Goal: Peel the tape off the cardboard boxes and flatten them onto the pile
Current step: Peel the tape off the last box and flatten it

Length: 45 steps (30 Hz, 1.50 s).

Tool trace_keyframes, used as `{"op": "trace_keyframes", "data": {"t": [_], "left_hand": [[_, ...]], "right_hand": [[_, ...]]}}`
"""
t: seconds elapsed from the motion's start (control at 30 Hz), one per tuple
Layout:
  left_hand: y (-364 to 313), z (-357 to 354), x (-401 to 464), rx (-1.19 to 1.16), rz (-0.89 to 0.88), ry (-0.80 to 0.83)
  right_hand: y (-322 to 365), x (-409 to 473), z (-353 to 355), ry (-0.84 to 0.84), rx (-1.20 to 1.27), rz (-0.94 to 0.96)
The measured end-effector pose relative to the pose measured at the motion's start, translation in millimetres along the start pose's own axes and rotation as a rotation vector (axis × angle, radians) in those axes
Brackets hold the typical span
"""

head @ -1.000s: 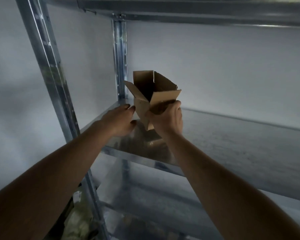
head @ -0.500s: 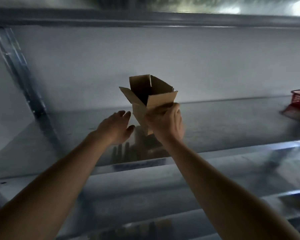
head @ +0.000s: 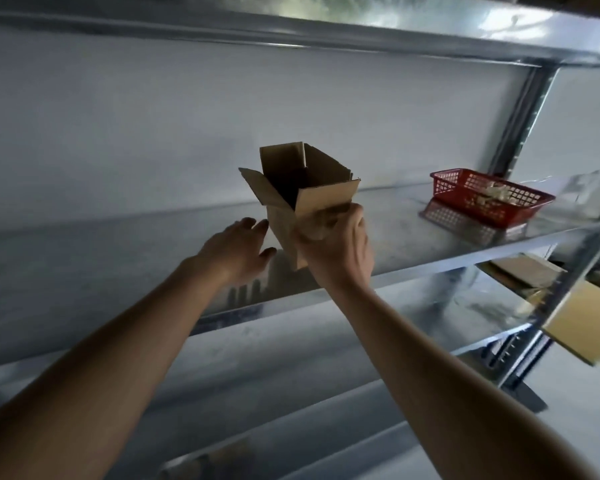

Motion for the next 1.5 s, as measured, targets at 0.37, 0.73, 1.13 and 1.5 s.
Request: {"op": "trace_keyframes", "data": {"t": [0.37,0.73,1.13,1.5], "left_hand": [[-148.7,-27.8,98.8,-0.033,-0.161,0.002],[-188.6,-46.1,199.3,-0.057,-0.175,0.016],[-200.1,-64.2,238.1,-0.154,-0.021,0.062],[-239.6,-69.2,216.0,-0.250,0.214,0.125]], "right_hand": [[-125.7,63.9,81.3,-0.034,-0.002,-0.056],[-193.0,144.3,76.5,-0.048,-0.041,-0.089],[-181.6,224.4,112.9,0.029,-0.303,0.661],[-214.8,251.1,124.6,0.607,-0.796,0.790]]}}
Point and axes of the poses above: each hand's wrist, its own x-axis towards the middle knuckle, its own z-axis out of the back of the hand, y = z × x, the point moved 3 cm from there along x, towards the middle knuckle, and after that the axes turned 4 degrees about z, right-handed, at the moved point
